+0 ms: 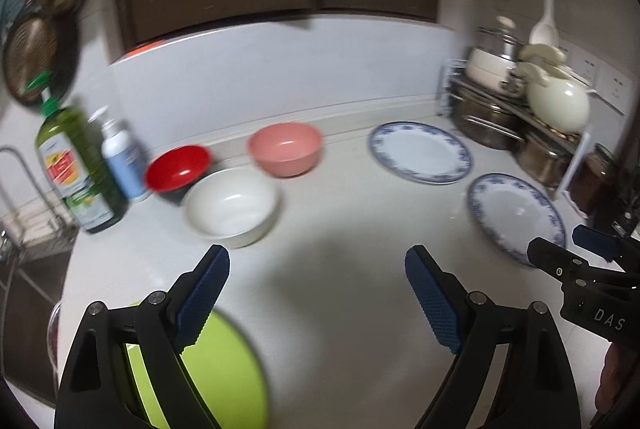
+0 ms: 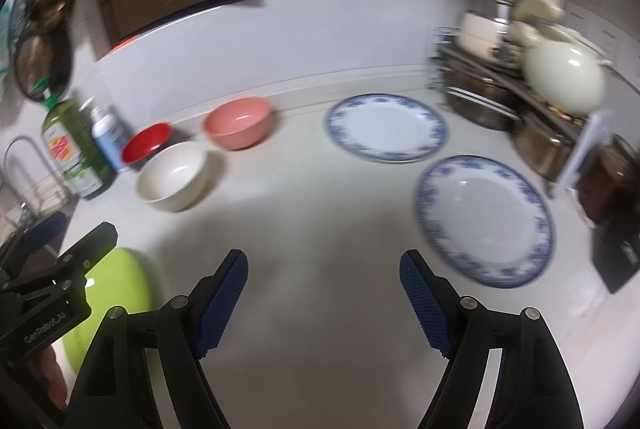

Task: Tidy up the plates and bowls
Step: 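Move the right tool to the rim of the large blue-rimmed plate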

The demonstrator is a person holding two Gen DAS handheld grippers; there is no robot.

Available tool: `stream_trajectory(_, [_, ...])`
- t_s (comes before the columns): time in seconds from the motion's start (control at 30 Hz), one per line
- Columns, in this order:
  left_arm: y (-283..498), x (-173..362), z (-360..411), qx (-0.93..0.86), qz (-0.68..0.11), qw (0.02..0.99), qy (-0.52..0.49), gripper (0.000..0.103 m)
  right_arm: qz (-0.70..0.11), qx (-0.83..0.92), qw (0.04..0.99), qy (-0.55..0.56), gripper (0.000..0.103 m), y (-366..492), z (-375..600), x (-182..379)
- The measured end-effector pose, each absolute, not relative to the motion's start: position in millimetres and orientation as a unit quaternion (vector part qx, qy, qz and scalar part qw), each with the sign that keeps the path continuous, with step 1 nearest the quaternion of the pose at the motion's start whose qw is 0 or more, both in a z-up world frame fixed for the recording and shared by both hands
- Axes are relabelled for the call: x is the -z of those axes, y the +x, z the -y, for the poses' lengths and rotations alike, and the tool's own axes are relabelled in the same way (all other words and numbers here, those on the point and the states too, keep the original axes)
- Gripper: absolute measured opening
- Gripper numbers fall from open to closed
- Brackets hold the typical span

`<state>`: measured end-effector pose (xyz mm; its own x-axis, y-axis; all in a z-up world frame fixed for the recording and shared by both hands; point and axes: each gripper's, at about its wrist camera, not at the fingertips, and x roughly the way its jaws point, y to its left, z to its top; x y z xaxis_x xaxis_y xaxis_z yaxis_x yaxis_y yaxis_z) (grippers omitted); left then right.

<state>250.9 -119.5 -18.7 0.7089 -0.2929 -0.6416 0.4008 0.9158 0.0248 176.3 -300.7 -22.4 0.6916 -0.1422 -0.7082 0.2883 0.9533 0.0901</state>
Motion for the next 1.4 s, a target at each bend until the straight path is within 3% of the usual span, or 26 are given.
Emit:
stream_trajectory(0.7, [241.4,17.9,260.2,0.237,-0.318,0.906,0.147,0.091,-0.347,0.199,0.906,0.142,0.079,133.9,440.0,25.1])
stream_trajectory(1.4, [294.3,73.0,330.5,0.250,-0.364,0.884,0.155,0.091,-0.373,0.243,0.880,0.166,0.079,168.5,505.5,73.3])
